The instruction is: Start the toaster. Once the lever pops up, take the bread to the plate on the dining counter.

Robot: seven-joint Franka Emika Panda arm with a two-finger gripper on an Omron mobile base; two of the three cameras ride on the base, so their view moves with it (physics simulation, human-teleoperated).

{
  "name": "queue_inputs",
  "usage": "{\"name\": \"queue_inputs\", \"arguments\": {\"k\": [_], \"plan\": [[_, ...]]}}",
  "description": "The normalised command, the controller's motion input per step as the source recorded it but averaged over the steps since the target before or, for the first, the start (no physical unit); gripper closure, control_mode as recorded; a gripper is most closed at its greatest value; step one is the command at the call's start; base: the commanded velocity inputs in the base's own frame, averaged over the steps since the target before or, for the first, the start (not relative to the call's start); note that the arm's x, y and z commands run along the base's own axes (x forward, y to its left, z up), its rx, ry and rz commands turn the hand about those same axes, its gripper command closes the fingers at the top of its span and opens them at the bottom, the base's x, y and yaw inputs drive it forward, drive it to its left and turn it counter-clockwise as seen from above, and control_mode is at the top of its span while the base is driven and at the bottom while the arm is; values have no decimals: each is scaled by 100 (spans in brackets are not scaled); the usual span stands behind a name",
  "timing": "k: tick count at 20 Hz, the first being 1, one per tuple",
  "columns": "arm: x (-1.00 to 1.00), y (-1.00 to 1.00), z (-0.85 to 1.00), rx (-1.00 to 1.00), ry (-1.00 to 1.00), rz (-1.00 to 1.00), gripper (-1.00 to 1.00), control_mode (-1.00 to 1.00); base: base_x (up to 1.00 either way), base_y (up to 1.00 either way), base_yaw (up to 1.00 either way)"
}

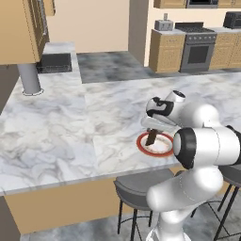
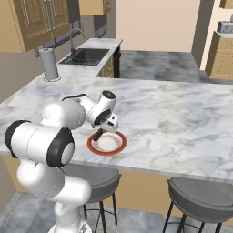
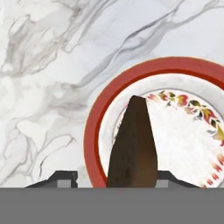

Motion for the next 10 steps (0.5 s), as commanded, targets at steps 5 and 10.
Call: {"name": "queue_inputs", "arguments": {"k": [5, 10], "plan": [[0, -5, -8, -3, -1, 0, -100, -100, 0, 0, 0], [-3, -16, 0, -1, -4, -6, -100, -100, 0, 0, 0]]}}
